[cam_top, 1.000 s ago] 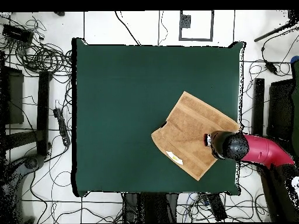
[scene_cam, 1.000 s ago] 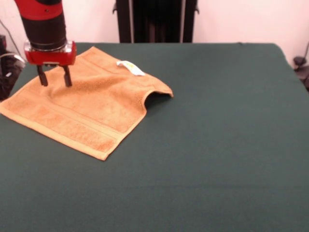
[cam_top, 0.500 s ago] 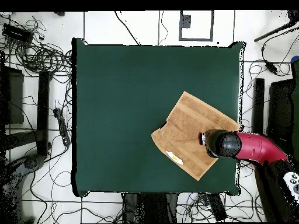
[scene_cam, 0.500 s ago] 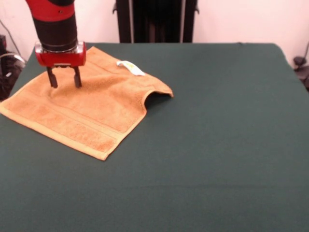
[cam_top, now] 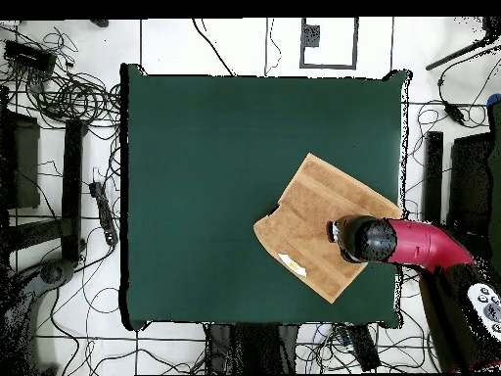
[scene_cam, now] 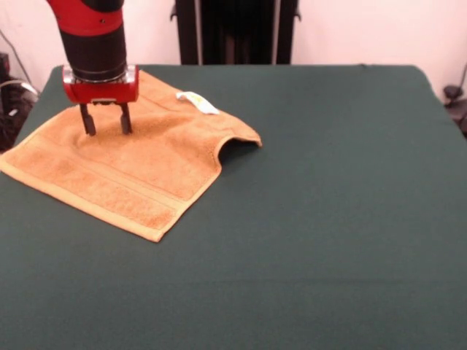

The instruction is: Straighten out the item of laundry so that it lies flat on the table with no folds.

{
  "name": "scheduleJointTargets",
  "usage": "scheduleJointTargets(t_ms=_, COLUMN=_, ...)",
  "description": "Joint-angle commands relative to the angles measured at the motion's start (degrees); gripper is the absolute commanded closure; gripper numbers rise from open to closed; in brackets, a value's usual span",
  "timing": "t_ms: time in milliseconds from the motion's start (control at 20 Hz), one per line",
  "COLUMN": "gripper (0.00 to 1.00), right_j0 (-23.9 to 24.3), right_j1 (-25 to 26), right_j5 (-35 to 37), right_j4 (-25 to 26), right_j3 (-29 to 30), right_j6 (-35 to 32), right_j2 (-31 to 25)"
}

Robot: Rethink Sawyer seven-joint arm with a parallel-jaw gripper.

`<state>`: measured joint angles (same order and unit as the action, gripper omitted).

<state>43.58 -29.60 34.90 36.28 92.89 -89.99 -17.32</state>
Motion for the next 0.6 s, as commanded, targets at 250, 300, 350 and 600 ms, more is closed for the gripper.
scheduleJointTargets(t_ms=250, gripper=0.00, right_j0=-1.5, right_j1=9.3, right_j5=-10.6, right_j4=1.9, right_j3=3.3, right_j6=-3.2, right_j2=-2.7)
scheduleJointTargets(t_ms=300, gripper=0.00, right_j0=-1.5, right_j1=9.9, right_j5=-11.1, right_j4=2.2, right_j3=2.8, right_j6=-3.0, right_j2=-2.5)
scheduleJointTargets(t_ms=350, gripper=0.00, right_j0=-1.2, right_j1=10.3, right_j5=-11.6, right_j4=2.4, right_j3=2.8, right_j6=-2.8, right_j2=-2.3)
scheduleJointTargets(t_ms=600, gripper=0.00, right_j0=-1.2, right_j1=11.7, right_j5=-12.6, right_j4=3.0, right_j3=1.9, right_j6=-2.3, right_j2=-1.3)
